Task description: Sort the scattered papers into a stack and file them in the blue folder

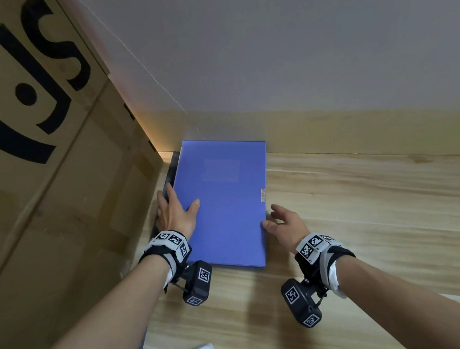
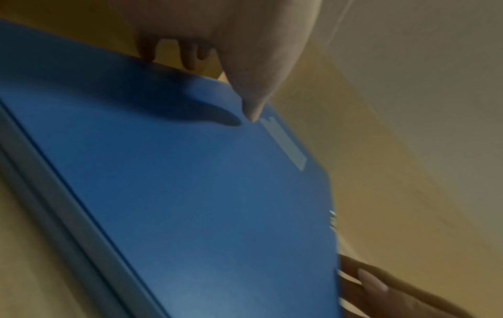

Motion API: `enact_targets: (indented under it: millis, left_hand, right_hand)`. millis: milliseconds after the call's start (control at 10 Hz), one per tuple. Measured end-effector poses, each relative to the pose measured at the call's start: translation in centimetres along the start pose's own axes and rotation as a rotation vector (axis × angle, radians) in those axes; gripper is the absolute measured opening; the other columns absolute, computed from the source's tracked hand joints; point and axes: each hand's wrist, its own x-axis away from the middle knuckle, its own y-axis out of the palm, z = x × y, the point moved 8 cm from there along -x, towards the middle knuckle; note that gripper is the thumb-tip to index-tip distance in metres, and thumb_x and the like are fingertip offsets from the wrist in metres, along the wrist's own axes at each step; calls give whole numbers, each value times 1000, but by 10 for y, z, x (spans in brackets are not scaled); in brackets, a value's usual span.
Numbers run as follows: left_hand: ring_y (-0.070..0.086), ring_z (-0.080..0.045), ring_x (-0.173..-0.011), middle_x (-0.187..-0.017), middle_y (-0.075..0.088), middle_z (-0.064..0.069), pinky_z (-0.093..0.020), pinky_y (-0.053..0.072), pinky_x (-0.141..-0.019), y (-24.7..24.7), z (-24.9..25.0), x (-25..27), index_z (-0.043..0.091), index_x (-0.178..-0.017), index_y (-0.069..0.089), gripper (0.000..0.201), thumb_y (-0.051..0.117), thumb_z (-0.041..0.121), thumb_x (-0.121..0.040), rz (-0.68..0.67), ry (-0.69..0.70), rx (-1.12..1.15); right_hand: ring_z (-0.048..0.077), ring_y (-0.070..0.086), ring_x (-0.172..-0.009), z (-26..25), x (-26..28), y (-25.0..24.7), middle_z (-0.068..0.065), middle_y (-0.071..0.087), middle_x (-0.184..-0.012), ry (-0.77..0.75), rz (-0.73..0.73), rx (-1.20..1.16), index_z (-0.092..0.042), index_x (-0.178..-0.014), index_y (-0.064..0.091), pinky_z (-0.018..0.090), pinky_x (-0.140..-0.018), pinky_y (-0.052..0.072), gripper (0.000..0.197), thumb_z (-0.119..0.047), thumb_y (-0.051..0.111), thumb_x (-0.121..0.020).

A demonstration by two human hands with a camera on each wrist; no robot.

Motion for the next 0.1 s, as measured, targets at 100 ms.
enact_targets:
  millis: [100]
  left_hand:
    - [19, -28, -151, -165, 15, -9, -47, 24, -120, -3, 27, 19, 13, -157, 12, 75, 53, 34, -98, 45, 65, 109]
  right_hand:
    - [24, 55, -121, -2, 9, -30, 3, 55, -131, 12, 89, -34, -13, -143, 41, 40, -104, 45, 56, -26, 61, -92]
